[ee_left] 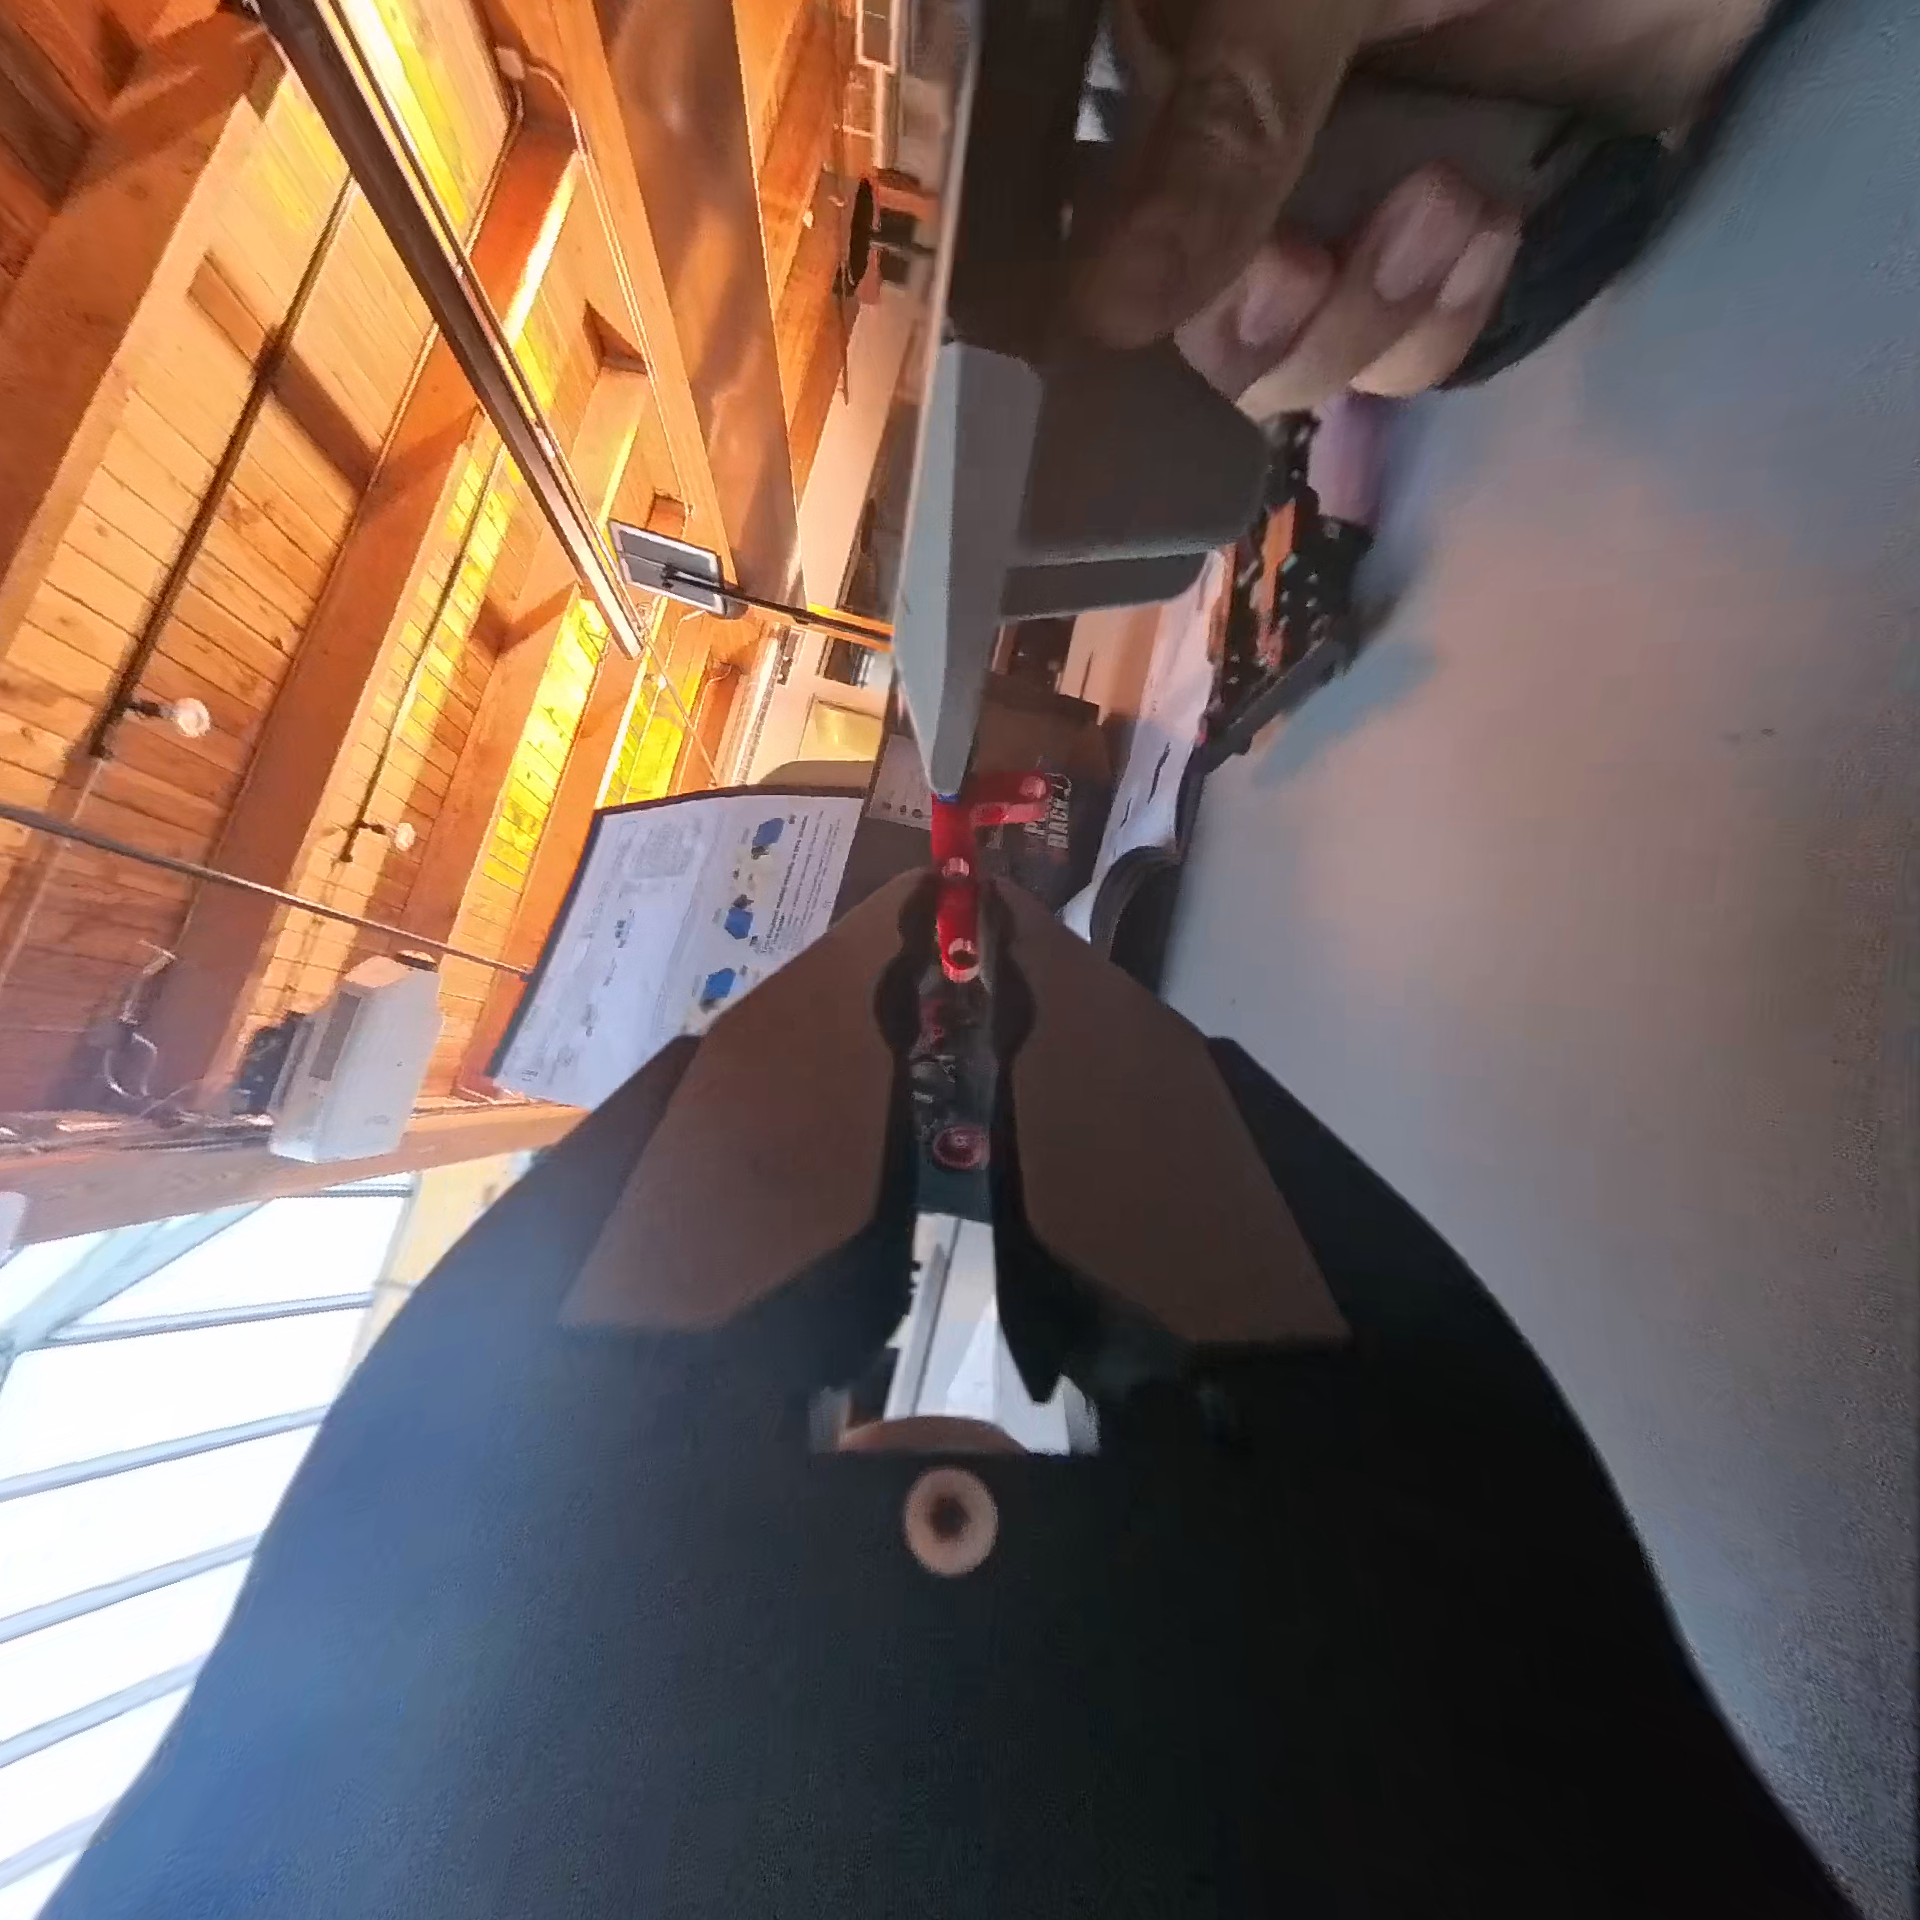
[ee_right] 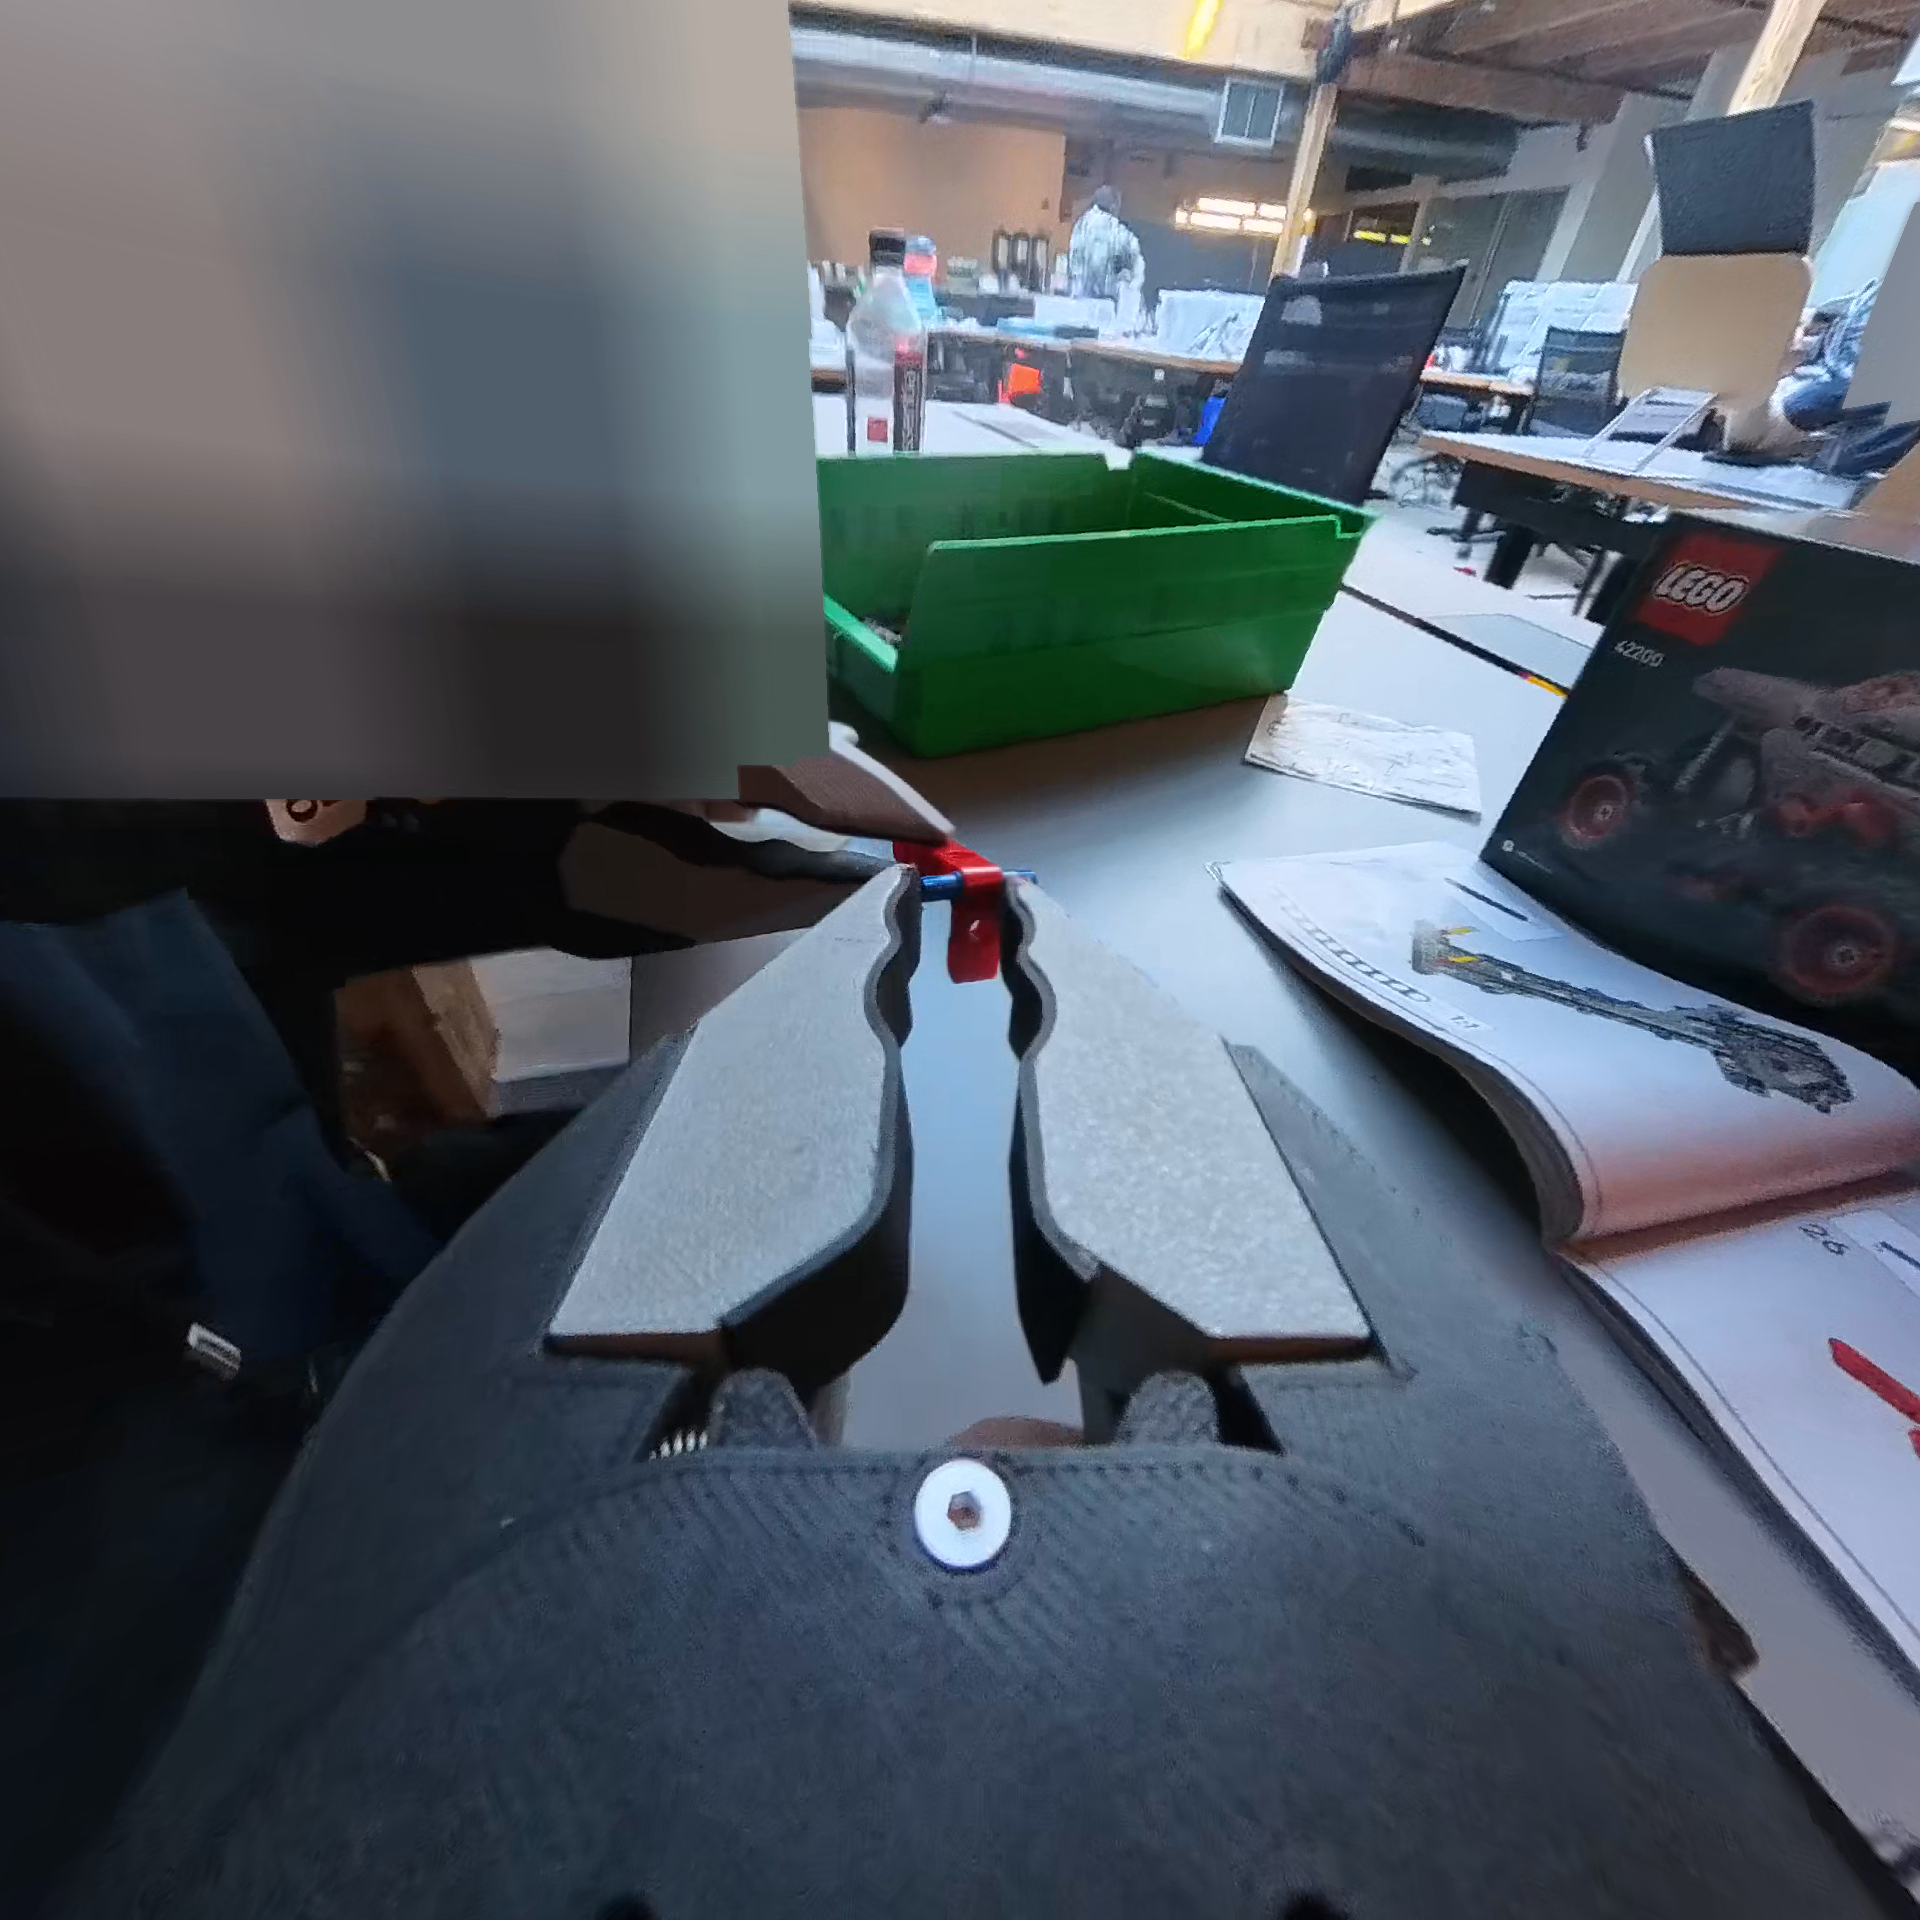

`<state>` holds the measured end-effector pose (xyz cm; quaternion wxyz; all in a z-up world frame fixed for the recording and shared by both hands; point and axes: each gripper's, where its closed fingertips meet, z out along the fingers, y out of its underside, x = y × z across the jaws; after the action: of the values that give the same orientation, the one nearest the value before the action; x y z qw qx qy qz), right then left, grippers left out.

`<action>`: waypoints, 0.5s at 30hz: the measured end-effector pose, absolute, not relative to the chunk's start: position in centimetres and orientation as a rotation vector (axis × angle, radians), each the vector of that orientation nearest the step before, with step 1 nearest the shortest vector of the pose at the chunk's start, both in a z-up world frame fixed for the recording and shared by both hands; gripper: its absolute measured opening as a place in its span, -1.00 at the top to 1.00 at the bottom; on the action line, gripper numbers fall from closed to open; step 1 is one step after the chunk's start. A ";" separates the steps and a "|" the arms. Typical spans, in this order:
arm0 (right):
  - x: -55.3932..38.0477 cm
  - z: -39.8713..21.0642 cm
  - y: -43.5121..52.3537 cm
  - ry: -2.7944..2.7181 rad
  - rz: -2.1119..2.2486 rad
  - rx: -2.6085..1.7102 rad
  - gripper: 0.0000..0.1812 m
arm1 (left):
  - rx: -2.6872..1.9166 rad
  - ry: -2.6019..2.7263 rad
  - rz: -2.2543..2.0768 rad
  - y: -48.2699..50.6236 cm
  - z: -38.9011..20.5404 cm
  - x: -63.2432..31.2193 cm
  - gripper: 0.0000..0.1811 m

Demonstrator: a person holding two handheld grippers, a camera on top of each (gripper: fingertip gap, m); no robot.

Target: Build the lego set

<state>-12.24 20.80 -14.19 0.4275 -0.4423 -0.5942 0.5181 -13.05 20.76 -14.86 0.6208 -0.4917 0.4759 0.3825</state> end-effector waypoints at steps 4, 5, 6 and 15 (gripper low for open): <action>-12.1 -13.4 20.5 -1.449 1.453 -1.095 0.83 | -1.120 1.062 0.813 20.7 -14.2 -13.1 0.95; -12.1 -13.3 20.3 -1.451 1.460 -1.083 0.76 | -1.113 1.047 0.810 20.6 -13.9 -13.2 0.96; -12.2 -13.4 20.4 -1.452 1.442 -1.084 0.70 | -1.105 1.024 0.816 20.6 -13.6 -13.5 0.96; -10.5 -11.0 21.9 -1.276 1.146 -0.952 0.73 | -1.325 1.010 0.875 23.0 -16.2 -16.1 0.96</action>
<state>-10.48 21.89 -10.97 0.5563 -0.4032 -0.5405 0.4856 -16.12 22.99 -16.16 0.5891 -0.5691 0.4336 0.3756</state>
